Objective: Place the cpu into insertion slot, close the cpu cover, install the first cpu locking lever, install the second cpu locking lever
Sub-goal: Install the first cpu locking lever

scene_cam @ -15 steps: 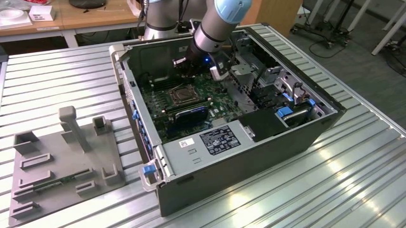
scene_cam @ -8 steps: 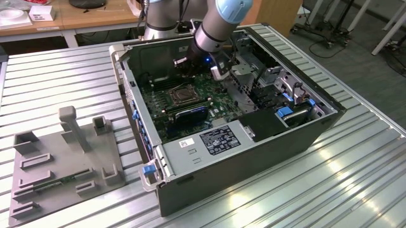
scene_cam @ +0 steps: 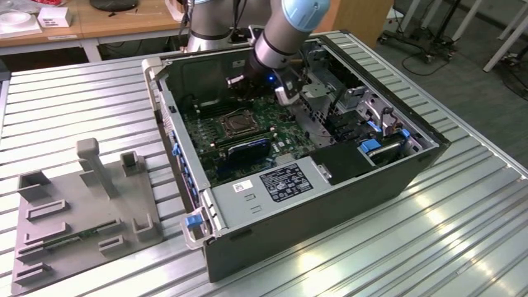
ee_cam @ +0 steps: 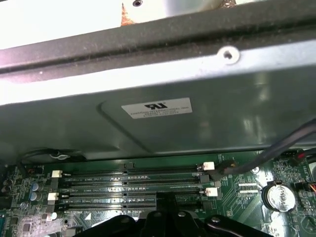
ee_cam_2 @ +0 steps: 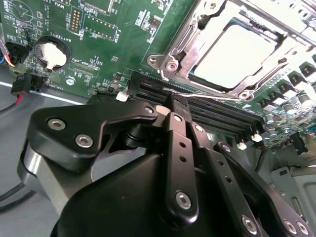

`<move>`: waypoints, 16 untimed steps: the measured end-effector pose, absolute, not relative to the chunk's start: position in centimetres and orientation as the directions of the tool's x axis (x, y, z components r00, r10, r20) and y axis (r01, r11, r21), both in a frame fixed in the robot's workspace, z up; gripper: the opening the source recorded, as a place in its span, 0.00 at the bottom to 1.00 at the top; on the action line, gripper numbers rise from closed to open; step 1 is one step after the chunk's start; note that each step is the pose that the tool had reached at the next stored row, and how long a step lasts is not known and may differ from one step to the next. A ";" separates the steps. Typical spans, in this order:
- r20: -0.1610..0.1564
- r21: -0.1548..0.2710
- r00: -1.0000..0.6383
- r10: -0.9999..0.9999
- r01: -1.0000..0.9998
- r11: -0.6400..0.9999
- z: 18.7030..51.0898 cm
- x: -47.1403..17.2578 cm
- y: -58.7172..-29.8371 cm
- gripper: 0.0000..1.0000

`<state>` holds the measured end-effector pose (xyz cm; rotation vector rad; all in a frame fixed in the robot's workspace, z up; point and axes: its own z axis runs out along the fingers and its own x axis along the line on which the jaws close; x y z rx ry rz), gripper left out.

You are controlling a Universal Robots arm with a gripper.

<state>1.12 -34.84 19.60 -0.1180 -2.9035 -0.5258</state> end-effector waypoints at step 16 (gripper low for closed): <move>0.198 0.339 -0.979 0.045 0.111 0.934 19.4 1.1 -35.2 0.11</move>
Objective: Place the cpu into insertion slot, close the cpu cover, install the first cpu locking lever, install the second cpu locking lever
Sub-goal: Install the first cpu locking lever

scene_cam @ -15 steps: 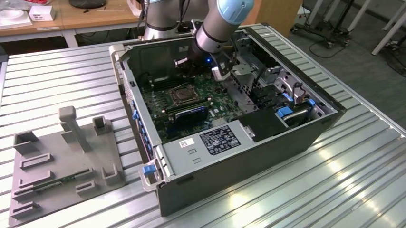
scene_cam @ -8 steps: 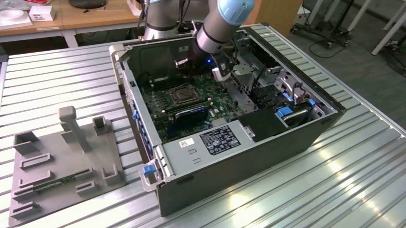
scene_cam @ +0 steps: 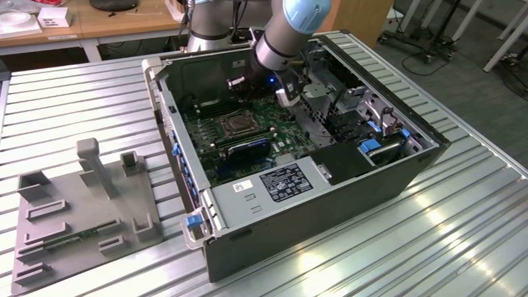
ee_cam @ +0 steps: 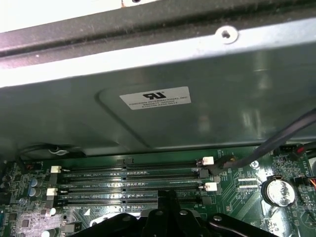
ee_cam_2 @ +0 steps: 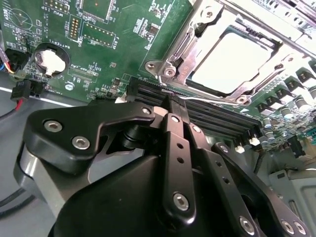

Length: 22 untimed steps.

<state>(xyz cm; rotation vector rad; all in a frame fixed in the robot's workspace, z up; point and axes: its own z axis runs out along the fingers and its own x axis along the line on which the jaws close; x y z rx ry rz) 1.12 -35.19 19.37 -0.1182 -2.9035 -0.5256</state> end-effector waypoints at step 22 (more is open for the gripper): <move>0.198 0.340 -0.979 0.045 0.111 0.934 18.9 1.1 -35.4 0.11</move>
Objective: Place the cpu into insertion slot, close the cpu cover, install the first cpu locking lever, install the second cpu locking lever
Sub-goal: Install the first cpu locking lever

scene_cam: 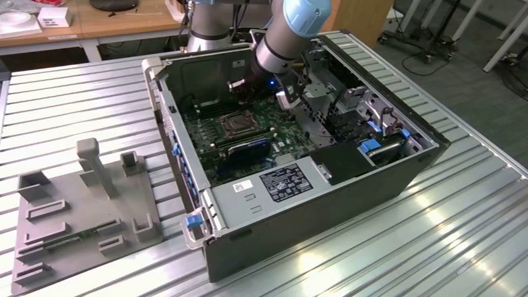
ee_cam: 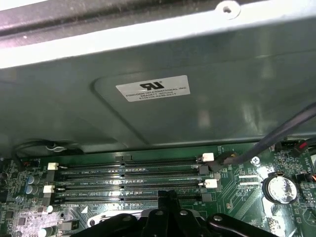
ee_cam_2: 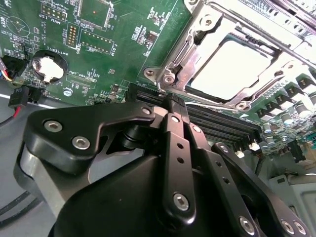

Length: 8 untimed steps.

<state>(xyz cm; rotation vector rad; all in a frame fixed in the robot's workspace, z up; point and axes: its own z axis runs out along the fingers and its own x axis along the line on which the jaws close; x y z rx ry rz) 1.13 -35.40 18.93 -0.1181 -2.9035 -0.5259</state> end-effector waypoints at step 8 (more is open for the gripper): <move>0.198 0.339 -0.979 0.045 0.111 0.934 19.4 1.1 -35.1 0.11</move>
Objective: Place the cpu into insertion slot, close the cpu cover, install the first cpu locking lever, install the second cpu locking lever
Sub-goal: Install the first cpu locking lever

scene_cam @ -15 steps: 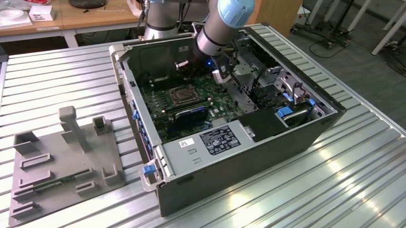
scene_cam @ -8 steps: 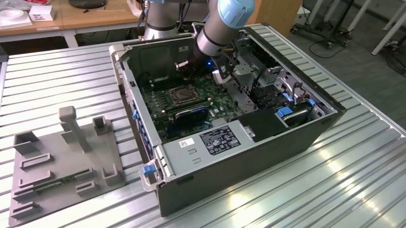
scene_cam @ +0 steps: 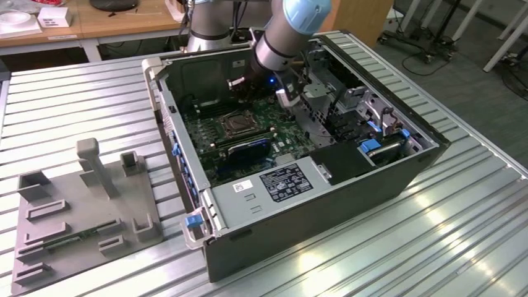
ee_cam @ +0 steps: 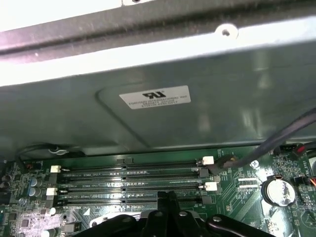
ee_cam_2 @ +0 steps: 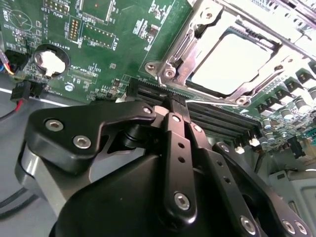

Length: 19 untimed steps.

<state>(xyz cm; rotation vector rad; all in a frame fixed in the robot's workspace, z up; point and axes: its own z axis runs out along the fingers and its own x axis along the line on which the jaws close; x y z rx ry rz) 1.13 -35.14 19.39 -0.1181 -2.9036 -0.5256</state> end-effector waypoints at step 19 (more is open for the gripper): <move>0.198 0.341 -0.979 0.044 0.111 0.934 19.6 1.1 -34.3 0.11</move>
